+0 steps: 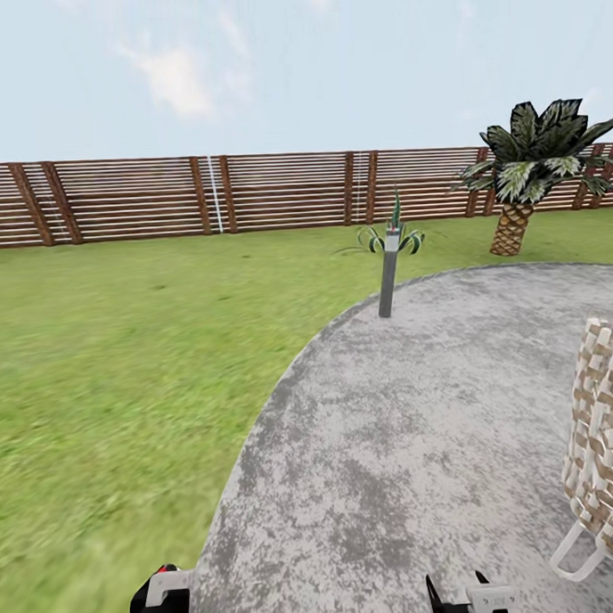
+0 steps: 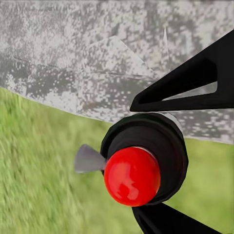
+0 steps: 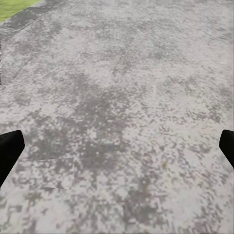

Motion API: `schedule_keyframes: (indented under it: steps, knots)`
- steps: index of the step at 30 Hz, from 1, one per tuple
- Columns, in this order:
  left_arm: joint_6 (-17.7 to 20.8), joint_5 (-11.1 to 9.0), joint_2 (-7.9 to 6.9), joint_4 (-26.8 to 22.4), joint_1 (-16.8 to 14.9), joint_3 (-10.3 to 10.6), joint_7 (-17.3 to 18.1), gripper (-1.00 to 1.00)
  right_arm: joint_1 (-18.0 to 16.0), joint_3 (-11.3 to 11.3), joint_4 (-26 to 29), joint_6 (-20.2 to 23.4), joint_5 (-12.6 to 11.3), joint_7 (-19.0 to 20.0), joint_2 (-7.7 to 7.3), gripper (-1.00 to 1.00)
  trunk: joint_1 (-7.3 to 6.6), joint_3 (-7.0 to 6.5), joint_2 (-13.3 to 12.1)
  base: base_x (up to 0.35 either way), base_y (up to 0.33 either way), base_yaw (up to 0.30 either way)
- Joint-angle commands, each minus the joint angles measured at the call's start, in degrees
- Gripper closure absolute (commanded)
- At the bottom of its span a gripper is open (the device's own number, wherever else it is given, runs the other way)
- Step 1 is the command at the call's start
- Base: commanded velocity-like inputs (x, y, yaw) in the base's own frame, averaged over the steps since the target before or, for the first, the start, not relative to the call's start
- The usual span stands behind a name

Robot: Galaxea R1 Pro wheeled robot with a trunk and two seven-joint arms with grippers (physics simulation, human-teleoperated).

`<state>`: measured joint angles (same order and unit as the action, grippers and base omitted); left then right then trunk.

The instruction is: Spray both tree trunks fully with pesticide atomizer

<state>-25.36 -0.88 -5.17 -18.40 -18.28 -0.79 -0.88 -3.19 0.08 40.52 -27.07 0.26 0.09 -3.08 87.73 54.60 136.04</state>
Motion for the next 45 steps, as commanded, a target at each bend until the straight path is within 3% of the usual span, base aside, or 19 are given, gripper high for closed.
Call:
schedule_keyframes:
  steps: [1,17,27,45]
  knots:
    - [0.0,0.0,0.0,0.0,0.0,0.0,0.0,1.0,0.0,0.0,0.0,0.0,0.0,0.0,0.0,-1.0,-0.23,-0.19,-0.4,0.0,0.0,0.0]
    - [0.0,0.0,-0.01,0.0,0.0,0.0,-0.1,1.0,0.0,0.0,0.1,0.0,-0.1,-0.2,0.0,-1.0,-3.74,-3.06,-6.8,0.0,0.0,0.0]
    - [-0.3,0.0,0.07,-0.1,1.1,0.0,0.0,1.0,0.0,0.0,0.3,0.0,-0.1,0.0,0.01,-1.0,-3.74,-3.06,-6.8,0.027,0.0,0.0]
    - [-0.3,-0.2,0.22,0.0,1.3,0.0,-0.1,1.0,0.0,0.0,0.3,0.1,0.0,-0.1,0.0,-1.0,-3.74,-3.06,-6.8,0.323,0.033,0.0]
